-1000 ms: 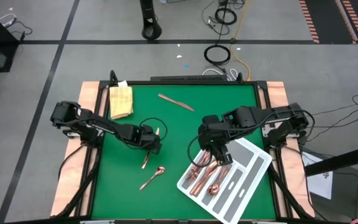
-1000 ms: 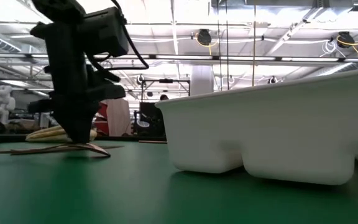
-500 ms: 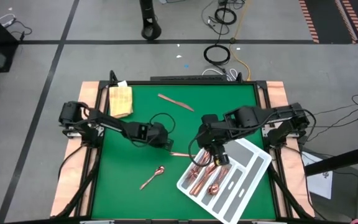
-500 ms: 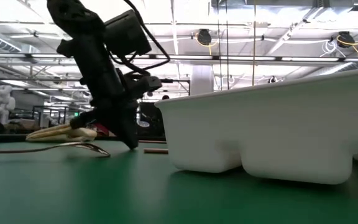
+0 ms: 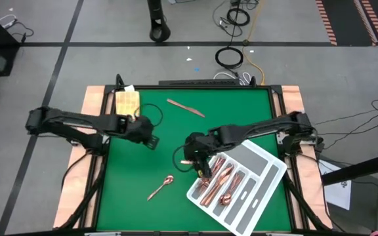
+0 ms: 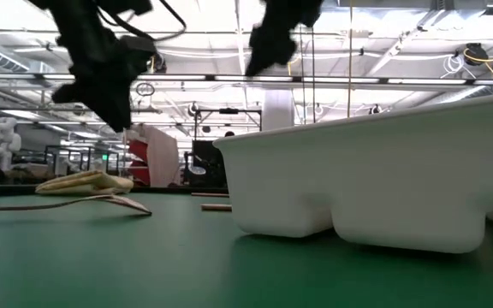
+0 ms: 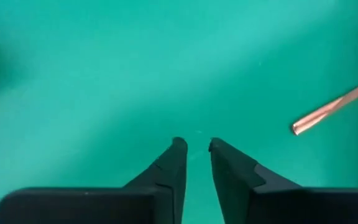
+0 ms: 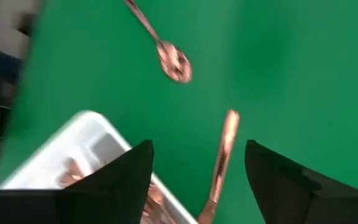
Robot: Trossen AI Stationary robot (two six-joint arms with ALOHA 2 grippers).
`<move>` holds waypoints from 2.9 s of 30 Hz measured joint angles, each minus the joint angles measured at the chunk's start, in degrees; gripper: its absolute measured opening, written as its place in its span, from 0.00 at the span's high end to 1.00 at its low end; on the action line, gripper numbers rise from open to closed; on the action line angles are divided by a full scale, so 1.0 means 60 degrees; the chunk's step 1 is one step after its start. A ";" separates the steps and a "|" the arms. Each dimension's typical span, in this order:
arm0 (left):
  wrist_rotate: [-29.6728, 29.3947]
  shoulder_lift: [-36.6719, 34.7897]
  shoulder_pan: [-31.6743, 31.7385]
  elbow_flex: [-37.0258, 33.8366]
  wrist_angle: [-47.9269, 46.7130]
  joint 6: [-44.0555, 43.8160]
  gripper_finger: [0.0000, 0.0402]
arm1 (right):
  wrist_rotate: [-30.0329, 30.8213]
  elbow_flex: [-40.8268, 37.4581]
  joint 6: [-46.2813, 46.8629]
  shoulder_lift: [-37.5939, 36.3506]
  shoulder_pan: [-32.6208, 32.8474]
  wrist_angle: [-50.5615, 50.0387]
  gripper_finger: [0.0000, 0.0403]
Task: Sort silverware
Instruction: Put the bronze knife into the silverware tray
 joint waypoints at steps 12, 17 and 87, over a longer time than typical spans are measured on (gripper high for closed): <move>-0.0588 -0.1121 -0.0009 0.0004 -0.1475 0.0462 0.77 | -0.0790 0.0027 0.0642 0.2472 -0.0552 -0.0030 0.39; -0.0598 -0.1104 -0.0016 0.0004 -0.1506 0.0765 0.77 | -0.0640 0.0027 0.1182 0.2967 -0.0601 -0.0164 0.39; -0.1819 -0.1105 -0.0016 -0.0229 -0.2617 0.1808 0.77 | 0.0963 0.0266 0.2866 0.3920 -0.2208 -0.0079 0.67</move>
